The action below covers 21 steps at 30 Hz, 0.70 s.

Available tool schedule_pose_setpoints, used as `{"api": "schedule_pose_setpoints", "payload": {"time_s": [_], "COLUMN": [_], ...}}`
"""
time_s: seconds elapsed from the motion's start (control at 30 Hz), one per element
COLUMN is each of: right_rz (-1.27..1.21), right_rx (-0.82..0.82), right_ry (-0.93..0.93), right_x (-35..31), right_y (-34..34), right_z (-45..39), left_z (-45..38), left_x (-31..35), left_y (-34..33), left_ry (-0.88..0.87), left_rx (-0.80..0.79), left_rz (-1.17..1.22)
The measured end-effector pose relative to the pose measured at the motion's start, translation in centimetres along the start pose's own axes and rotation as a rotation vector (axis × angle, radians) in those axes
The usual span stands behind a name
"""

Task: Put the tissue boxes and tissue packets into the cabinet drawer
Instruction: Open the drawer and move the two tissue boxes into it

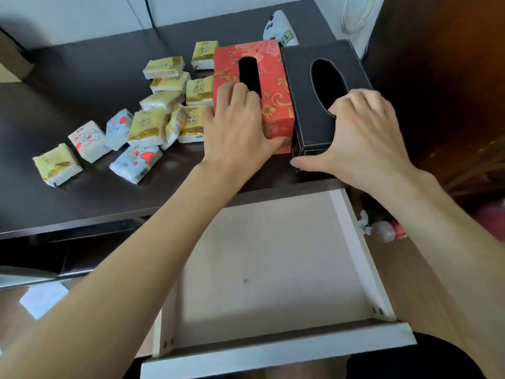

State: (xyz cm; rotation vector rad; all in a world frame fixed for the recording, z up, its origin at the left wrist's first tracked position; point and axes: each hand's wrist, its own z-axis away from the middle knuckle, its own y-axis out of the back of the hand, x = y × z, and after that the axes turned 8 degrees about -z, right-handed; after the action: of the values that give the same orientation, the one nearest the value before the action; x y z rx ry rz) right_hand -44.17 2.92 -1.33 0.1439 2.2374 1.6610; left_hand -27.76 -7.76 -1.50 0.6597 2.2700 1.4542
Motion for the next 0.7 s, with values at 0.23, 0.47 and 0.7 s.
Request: {"api": "schedule_pose_setpoints", "payload": {"time_s": [0.23, 0.47, 0.7], "right_rz": [0.002, -0.100, -0.107], "right_rx": [0.091, 0.185, 0.142], "right_ry": [-0.037, -0.094, -0.030], "right_x": [-0.9, -2.5, -4.8], "right_y": [0.4, 1.7, 4.1], "right_z": [1.5, 7.8, 13.3], "left_z": [0.3, 6.3, 13.3], "left_x": [-0.6, -2.7, -4.2], "left_y": [0.8, 4.9, 8.3], "left_ry": [-0.050, -0.059, -0.062], "left_rx": [-0.002, 0.119, 0.102], "left_rz": [0.080, 0.166, 0.238]}}
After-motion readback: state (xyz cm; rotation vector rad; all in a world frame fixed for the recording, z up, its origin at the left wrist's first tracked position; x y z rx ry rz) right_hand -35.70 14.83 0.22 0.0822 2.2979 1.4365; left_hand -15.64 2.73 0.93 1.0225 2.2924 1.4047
